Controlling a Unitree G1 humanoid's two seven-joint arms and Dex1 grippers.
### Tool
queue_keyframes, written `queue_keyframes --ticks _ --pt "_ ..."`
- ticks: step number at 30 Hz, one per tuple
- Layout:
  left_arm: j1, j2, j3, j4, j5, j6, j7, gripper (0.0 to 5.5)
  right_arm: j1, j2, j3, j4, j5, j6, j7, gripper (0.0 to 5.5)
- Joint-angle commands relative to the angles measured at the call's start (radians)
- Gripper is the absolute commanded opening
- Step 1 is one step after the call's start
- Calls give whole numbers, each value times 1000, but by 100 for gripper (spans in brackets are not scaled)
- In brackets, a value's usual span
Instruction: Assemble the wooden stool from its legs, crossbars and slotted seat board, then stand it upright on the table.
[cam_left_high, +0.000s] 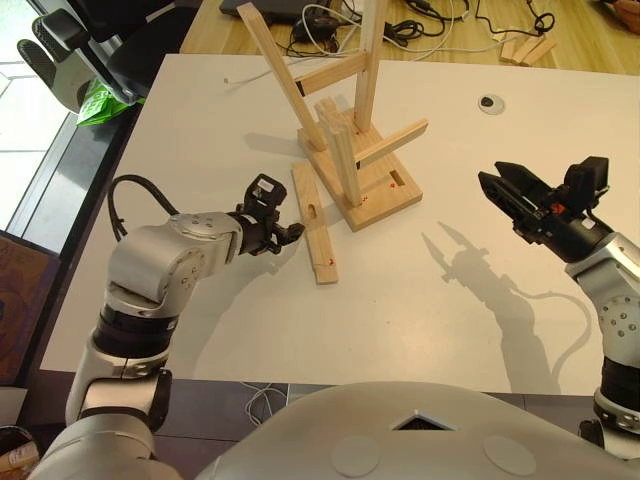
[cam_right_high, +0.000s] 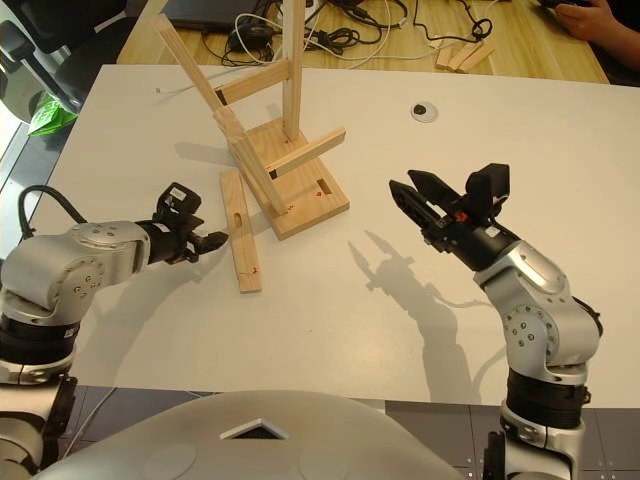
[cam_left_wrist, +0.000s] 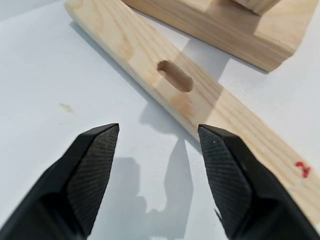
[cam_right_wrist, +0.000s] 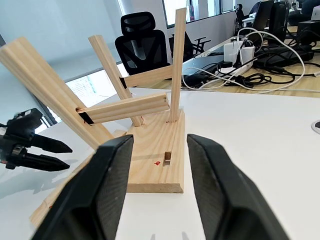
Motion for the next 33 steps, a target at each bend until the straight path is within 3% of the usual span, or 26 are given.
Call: queue_keyframes --ticks 1,4,11,21,23,27,33 --pt "-28 -201 188 20 -48 110 52 292 -17 -4 0 -14 -6 -5 -9 197" --pt "-44 -280 257 16 -38 168 83 292 -15 -3 -2 -12 -10 -10 -10 197" --pt "40 -244 105 -31 39 159 91 292 -40 1 0 -14 -6 -15 -20 197" --pt "21 -339 111 -45 86 203 113 426 -24 10 -1 -14 -11 -21 -36 197" --pt "16 -325 90 -26 102 206 109 431 -23 12 -2 -15 -11 -22 -40 197" --pt "13 -237 14 14 121 185 66 431 -20 17 -2 -24 -10 -28 -55 197" --pt "4 74 -82 98 163 64 -93 431 -10 20 -14 -51 -3 -32 -78 197"
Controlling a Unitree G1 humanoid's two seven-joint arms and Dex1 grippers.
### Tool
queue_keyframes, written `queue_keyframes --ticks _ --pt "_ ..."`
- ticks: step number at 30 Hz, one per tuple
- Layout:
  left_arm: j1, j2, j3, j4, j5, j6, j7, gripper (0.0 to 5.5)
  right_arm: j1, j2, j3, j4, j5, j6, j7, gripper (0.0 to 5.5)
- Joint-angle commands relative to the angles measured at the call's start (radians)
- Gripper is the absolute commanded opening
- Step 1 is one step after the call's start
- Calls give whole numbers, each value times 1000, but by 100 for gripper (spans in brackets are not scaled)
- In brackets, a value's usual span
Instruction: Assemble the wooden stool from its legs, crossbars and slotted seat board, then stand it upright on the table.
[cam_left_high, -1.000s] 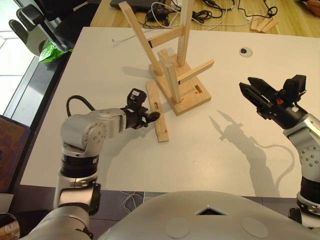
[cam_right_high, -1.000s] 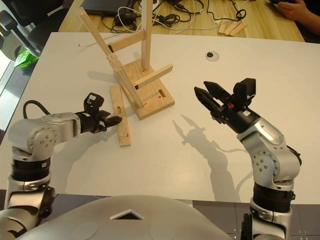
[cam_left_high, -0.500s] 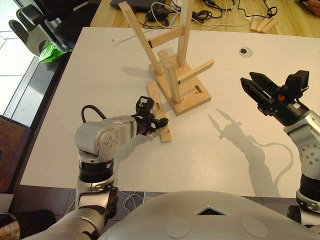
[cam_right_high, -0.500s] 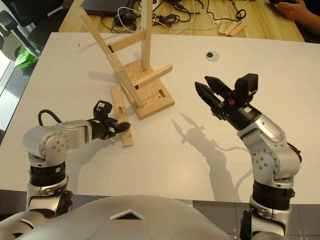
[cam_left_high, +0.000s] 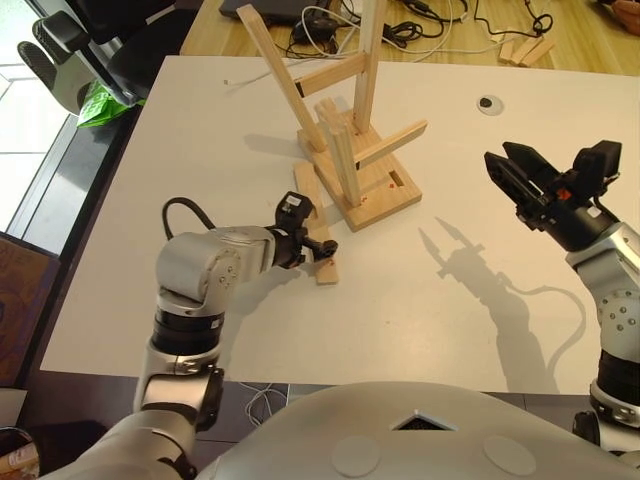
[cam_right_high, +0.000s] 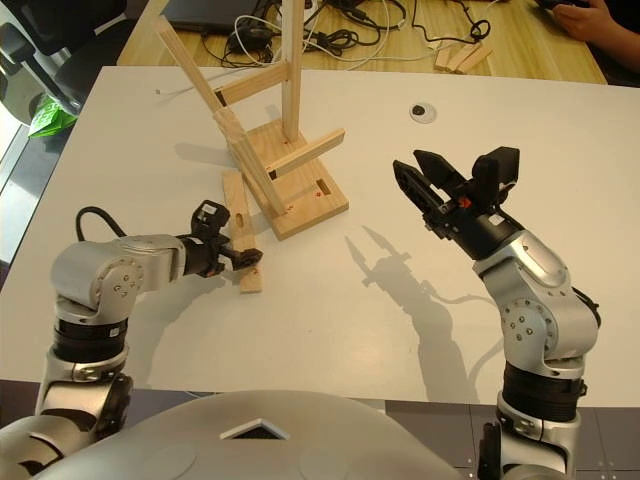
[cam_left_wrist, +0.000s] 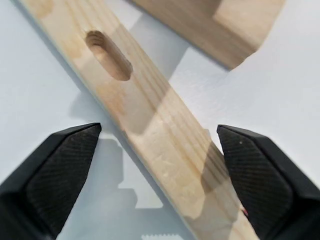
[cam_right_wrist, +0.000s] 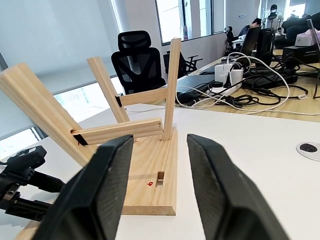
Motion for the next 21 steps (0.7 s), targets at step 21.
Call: queue_keyframes --ticks 21 --pt "63 228 28 226 44 -187 -261 266 -20 1 -18 -33 -1 -10 -45 197"
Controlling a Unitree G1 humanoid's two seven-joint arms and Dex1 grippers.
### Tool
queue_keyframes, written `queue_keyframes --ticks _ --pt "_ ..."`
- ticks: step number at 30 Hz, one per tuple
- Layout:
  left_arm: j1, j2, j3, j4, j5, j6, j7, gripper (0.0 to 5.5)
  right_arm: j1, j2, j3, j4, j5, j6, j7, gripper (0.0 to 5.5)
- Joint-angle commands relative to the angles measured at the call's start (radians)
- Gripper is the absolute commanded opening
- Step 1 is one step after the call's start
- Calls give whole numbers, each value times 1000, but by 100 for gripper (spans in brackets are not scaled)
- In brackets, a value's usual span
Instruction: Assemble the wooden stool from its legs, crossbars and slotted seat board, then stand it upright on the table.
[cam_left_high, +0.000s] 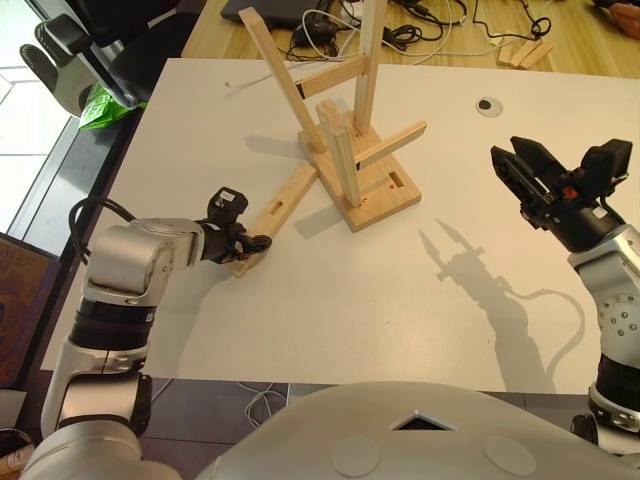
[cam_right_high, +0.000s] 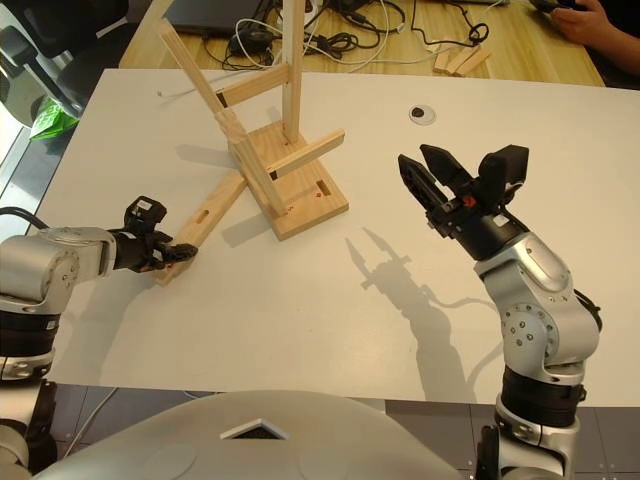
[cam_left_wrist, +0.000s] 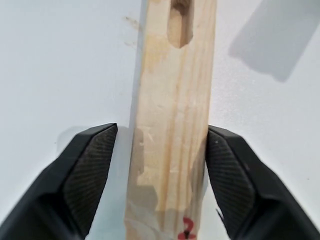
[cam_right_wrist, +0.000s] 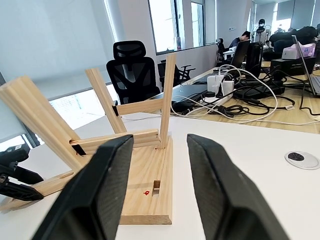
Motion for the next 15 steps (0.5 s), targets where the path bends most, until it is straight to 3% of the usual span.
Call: queue_keyframes --ticks 1,4,8,15 --pt "26 -17 1 43 -6 -2 -32 242 -30 -12 -9 -5 0 5 -8 197" --pt "15 -23 13 51 -4 -21 -43 209 -42 -11 -13 2 1 6 -12 197" --pt "0 -28 39 73 10 -55 -45 208 -55 -12 -23 5 8 10 -15 197" --pt "-146 -12 200 287 115 -273 64 208 -122 -6 -62 51 24 28 -61 197"
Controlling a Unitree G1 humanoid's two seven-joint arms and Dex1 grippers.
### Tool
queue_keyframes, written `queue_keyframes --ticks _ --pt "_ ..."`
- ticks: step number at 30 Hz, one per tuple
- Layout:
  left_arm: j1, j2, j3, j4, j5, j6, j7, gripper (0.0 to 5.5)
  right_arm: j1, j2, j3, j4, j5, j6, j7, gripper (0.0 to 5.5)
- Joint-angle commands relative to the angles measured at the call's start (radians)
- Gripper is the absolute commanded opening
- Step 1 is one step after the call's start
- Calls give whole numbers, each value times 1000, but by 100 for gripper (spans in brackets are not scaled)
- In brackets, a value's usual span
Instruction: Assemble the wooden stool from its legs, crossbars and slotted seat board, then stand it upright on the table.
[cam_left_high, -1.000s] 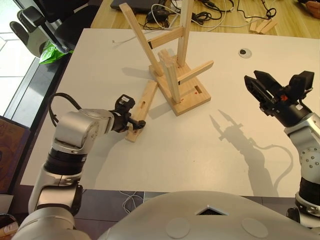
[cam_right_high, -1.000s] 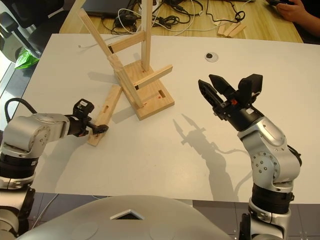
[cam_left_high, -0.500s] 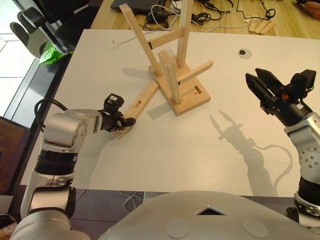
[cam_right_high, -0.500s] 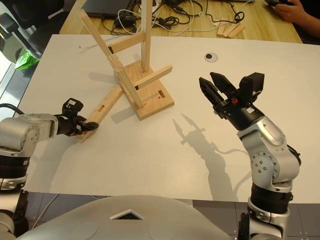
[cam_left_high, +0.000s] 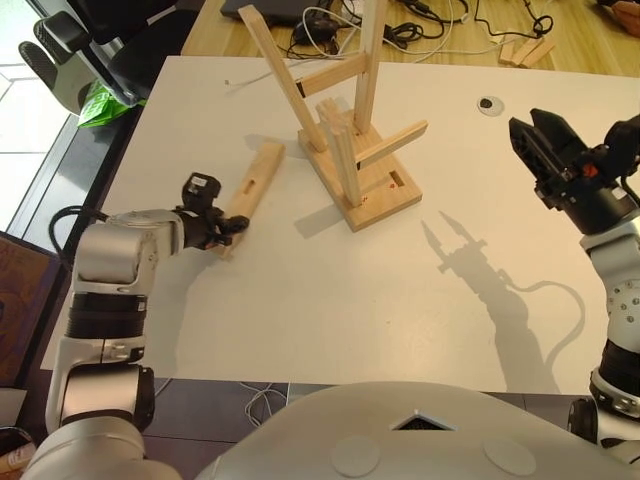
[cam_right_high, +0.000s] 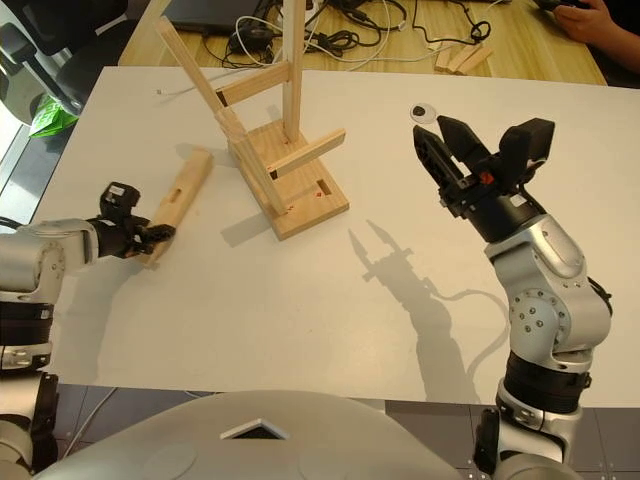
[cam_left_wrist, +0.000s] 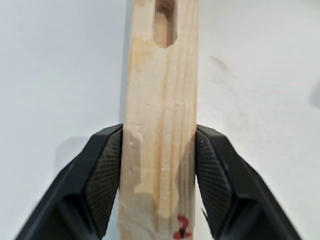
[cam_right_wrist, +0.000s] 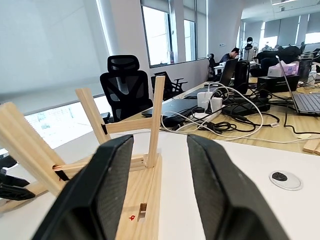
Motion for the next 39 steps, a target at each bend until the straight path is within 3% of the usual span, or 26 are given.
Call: queue_keyframes --ticks 1,7,11,15,19,21,25,39 --pt "-125 11 87 70 75 -128 90 208 -53 -4 -10 35 10 25 -27 197" --pt "-366 50 109 97 287 -620 249 208 -180 32 -5 86 67 71 -64 197" --pt "-540 -50 60 -14 285 -789 229 208 -298 115 -2 86 185 107 -130 197" --pt "-542 -225 -110 -177 202 -797 93 208 -410 216 4 71 368 125 -187 197" --pt "-503 -334 -195 -264 163 -745 44 208 -444 242 21 68 462 131 -199 197" --pt "-498 -362 -213 -281 160 -717 36 208 -446 246 30 72 462 122 -203 236" --pt "-468 -382 -233 -329 139 -656 -7 208 -455 246 34 88 464 109 -214 305" --pt "-353 -343 -294 -414 179 -595 -109 208 -578 192 -41 168 539 99 -194 305"
